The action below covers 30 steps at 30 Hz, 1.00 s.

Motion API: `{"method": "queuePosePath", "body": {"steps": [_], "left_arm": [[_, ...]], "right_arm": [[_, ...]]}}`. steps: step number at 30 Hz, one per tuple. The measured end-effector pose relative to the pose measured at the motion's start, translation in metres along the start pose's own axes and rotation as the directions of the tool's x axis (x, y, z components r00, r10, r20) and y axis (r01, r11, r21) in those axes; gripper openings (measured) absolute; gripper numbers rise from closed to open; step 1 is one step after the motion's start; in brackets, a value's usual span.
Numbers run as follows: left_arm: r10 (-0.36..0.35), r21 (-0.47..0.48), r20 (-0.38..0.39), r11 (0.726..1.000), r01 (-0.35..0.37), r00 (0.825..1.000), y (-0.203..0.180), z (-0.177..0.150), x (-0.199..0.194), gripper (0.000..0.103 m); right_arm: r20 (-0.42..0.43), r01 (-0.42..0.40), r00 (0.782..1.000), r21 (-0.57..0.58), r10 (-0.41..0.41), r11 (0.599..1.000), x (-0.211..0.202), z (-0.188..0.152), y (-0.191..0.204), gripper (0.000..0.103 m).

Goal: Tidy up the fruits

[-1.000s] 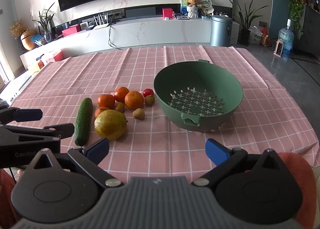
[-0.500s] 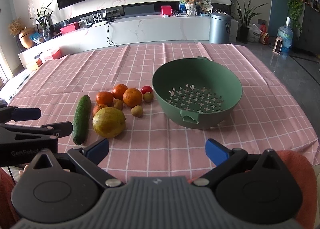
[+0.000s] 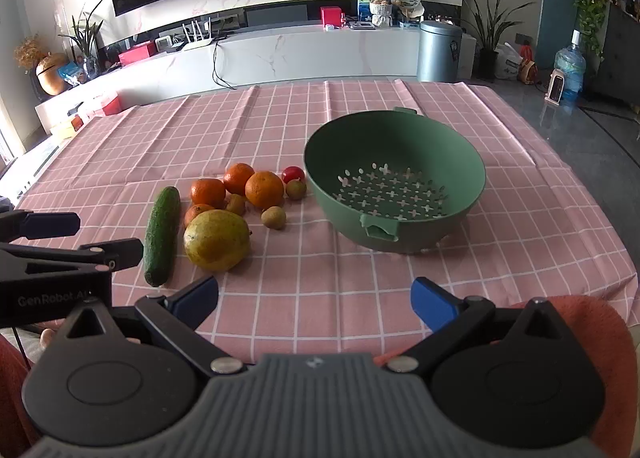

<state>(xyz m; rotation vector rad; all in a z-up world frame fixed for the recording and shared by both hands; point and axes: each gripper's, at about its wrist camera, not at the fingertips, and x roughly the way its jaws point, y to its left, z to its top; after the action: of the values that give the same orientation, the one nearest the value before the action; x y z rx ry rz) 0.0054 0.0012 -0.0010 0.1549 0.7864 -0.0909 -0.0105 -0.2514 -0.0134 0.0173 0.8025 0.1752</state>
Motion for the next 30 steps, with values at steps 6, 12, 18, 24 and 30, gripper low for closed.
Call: {"method": "queuePosePath", "body": {"steps": [6, 12, 18, 24, 30], "left_arm": [[0.001, 0.001, 0.0, 1.0, -0.001, 1.0, 0.0, 0.0, 0.0, 0.087], [-0.003, 0.004, -0.001, 1.0, 0.003, 1.0, 0.001, 0.001, 0.001, 0.086], [-0.054, -0.09, -0.043, 0.995, 0.05, 0.998, 0.027, 0.011, 0.016, 0.077], [-0.092, -0.226, -0.113, 0.972, 0.064, 0.989, 0.056, 0.017, 0.041, 0.052], [-0.081, -0.282, -0.152, 0.959, 0.035, 0.985, 0.07, 0.02, 0.072, 0.045]], "right_arm": [[-0.003, 0.001, 1.0, 0.002, -0.001, 1.0, 0.001, 0.0, 0.001, 0.098], [-0.004, -0.021, 1.0, 0.009, 0.021, 1.0, 0.006, 0.001, 0.001, 0.098], [0.007, -0.104, 0.995, 0.0, 0.104, 0.995, 0.021, 0.007, 0.012, 0.09], [-0.016, -0.16, 0.987, 0.009, 0.16, 0.987, 0.049, 0.019, 0.023, 0.066], [-0.013, -0.208, 0.978, 0.005, 0.208, 0.978, 0.077, 0.025, 0.037, 0.066]]}}
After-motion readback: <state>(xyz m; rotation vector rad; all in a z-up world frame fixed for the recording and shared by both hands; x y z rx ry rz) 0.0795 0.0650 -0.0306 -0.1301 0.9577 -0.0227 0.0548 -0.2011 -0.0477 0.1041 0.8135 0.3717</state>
